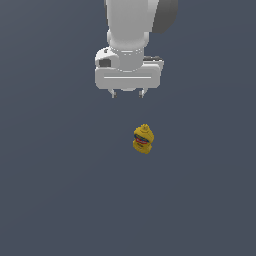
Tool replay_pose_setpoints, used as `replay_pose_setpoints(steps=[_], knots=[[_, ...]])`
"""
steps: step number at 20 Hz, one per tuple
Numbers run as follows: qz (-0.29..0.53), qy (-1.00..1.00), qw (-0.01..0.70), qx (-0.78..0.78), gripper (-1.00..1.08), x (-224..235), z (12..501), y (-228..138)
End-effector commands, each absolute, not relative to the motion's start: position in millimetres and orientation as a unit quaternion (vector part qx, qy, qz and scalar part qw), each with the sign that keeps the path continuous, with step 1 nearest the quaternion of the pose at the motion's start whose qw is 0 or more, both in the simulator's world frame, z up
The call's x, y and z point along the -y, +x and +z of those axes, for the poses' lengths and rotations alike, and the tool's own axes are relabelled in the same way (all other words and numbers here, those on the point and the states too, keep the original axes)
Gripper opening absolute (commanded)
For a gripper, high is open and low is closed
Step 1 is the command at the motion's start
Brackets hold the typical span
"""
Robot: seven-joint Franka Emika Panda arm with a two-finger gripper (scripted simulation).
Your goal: Pick up the object and move it to a goal position.
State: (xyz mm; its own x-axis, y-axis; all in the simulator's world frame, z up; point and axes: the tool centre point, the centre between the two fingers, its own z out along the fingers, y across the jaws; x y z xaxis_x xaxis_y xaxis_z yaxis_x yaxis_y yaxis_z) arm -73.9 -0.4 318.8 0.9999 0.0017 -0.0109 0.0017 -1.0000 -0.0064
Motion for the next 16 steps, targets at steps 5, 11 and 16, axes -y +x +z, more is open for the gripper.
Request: replay_pose_setpoints(steps=[5,11,16], knots=[[0.010,-1.000,-0.001,0.001,1.00,2,315,-75],[0.022,-1.000,-0.013,-0.005,1.00,8,306,-79],[0.022,-1.000,-0.012,-0.004,1.00,8,306,-78]])
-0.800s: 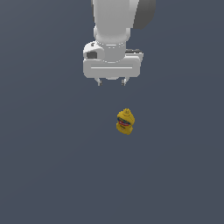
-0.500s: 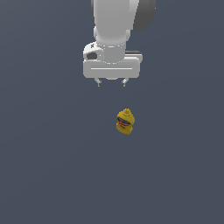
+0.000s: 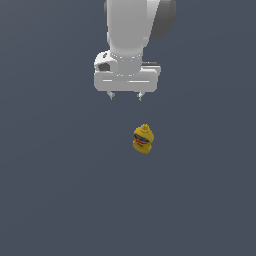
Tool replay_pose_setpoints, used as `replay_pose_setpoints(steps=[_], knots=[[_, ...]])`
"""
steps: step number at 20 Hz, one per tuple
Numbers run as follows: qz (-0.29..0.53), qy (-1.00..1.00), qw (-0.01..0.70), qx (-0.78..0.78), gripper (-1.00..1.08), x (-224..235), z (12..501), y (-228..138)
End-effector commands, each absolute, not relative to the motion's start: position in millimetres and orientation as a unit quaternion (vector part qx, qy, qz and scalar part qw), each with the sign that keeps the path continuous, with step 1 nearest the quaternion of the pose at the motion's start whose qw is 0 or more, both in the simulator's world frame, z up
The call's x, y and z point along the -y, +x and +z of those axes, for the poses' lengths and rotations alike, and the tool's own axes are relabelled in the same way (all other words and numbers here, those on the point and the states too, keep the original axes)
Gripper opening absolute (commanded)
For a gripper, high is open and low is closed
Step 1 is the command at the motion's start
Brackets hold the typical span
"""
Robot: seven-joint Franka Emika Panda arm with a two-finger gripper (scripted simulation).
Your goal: Pick up the object and move it to a goal position.
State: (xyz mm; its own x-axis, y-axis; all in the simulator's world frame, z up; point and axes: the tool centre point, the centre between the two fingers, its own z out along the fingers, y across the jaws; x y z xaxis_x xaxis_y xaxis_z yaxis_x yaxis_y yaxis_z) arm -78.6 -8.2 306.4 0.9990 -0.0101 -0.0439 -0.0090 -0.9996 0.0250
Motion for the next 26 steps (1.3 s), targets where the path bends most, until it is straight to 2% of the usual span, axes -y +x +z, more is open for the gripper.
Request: replay_pose_setpoints(steps=[1,12,26], knots=[[-0.022,1.000,0.012,0.001,1.00,7,306,-78],[-0.019,0.997,0.010,-0.074,1.00,-4,293,-71],[-0.011,0.963,0.005,-0.269,1.00,-36,258,-54]])
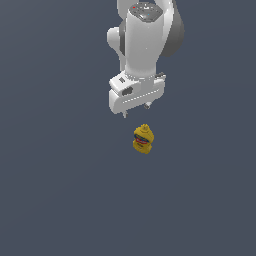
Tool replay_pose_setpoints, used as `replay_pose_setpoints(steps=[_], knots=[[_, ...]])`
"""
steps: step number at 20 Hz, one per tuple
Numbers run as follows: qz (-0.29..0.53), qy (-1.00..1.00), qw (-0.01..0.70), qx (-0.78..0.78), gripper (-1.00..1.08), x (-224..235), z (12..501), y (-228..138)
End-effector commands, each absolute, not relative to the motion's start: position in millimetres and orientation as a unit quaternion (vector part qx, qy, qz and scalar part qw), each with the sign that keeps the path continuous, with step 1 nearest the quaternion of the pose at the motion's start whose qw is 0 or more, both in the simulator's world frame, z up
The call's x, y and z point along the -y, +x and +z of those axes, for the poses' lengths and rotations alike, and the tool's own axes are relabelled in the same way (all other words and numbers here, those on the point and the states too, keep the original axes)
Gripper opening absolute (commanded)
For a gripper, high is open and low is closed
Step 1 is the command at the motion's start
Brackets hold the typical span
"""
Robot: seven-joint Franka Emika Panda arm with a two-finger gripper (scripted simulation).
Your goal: Pick up the object and move it to a goal position.
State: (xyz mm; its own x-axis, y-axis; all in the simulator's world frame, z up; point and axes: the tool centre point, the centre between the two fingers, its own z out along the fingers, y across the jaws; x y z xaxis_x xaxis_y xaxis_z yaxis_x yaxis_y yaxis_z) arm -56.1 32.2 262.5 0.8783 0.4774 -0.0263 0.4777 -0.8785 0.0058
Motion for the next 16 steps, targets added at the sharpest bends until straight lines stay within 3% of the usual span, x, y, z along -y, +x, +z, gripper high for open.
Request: replay_pose_setpoints(steps=[1,16], knots=[[-0.010,0.959,0.005,-0.283,1.00,-38,256,-53],[-0.001,0.896,0.001,-0.444,1.00,-68,225,-43]])
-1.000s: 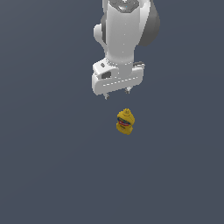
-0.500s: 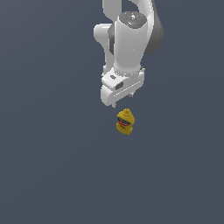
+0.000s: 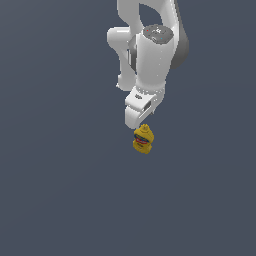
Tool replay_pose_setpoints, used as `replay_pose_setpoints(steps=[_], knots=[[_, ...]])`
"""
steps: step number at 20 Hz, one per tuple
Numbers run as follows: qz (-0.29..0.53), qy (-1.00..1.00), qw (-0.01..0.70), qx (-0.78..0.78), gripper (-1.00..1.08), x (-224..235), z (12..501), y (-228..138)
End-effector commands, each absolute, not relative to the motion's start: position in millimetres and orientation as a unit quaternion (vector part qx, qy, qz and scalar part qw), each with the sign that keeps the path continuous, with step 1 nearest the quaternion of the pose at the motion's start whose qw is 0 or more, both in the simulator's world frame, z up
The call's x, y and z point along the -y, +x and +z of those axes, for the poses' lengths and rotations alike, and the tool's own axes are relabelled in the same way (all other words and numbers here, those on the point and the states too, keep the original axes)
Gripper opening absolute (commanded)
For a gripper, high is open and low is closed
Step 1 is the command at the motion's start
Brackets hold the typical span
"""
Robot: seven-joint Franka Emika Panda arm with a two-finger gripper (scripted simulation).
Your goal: Pick up the object and move it to a goal position.
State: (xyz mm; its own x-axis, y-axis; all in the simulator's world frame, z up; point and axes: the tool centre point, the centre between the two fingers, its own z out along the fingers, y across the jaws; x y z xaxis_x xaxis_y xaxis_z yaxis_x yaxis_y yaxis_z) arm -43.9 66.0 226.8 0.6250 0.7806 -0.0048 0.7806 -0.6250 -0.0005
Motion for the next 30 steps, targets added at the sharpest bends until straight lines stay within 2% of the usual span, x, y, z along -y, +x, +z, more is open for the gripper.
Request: replay_pose_setpoints(steps=[1,12,27,28,30], knots=[[-0.001,0.894,0.000,-0.449,1.00,-69,224,-43],[0.000,0.886,0.000,-0.463,1.00,-72,218,-42],[0.000,0.885,0.000,-0.465,1.00,-72,170,-42],[0.000,0.885,0.000,-0.465,-1.00,-72,170,-42],[0.000,0.885,0.000,-0.465,-1.00,-72,170,-42]])
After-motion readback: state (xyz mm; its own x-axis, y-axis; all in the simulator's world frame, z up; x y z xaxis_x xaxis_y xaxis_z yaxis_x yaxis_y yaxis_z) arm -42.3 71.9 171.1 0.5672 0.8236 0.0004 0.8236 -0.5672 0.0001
